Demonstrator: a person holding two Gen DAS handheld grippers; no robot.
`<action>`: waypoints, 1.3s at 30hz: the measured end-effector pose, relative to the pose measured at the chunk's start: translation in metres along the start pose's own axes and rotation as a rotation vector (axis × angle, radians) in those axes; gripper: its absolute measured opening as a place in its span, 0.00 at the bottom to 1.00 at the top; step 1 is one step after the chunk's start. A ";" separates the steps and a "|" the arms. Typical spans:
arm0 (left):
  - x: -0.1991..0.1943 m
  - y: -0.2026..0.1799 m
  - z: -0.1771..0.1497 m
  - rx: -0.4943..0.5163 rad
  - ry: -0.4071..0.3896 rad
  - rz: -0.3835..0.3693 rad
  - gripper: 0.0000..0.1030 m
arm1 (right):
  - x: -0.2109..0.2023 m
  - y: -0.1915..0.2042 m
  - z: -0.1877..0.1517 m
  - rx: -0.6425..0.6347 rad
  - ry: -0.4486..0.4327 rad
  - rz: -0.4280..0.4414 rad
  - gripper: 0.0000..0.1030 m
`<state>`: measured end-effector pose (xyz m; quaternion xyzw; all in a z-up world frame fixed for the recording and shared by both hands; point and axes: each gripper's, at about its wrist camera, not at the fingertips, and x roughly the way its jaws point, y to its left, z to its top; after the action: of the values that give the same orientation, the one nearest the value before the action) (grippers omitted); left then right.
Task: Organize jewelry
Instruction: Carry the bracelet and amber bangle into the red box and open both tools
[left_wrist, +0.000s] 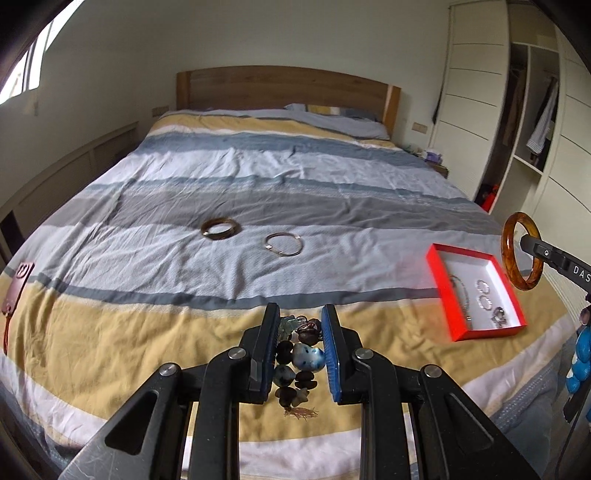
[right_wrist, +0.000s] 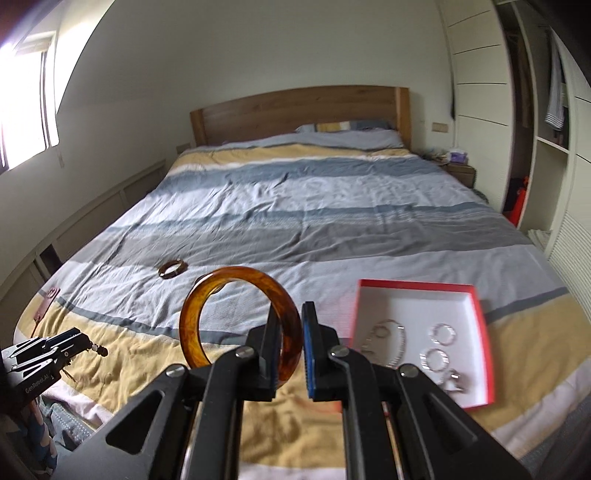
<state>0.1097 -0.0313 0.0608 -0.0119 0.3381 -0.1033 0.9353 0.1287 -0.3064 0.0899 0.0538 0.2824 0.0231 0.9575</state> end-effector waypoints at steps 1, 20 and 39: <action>-0.001 -0.009 0.003 0.011 -0.005 -0.011 0.22 | -0.007 -0.006 -0.001 0.007 -0.006 -0.009 0.09; 0.064 -0.192 0.070 0.224 0.017 -0.254 0.22 | -0.017 -0.155 0.002 0.137 0.019 -0.169 0.09; 0.243 -0.277 0.075 0.338 0.204 -0.273 0.22 | 0.153 -0.217 -0.015 0.152 0.250 -0.187 0.10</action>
<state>0.2886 -0.3552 -0.0088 0.1098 0.4041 -0.2845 0.8624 0.2520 -0.5096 -0.0297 0.0965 0.4039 -0.0808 0.9061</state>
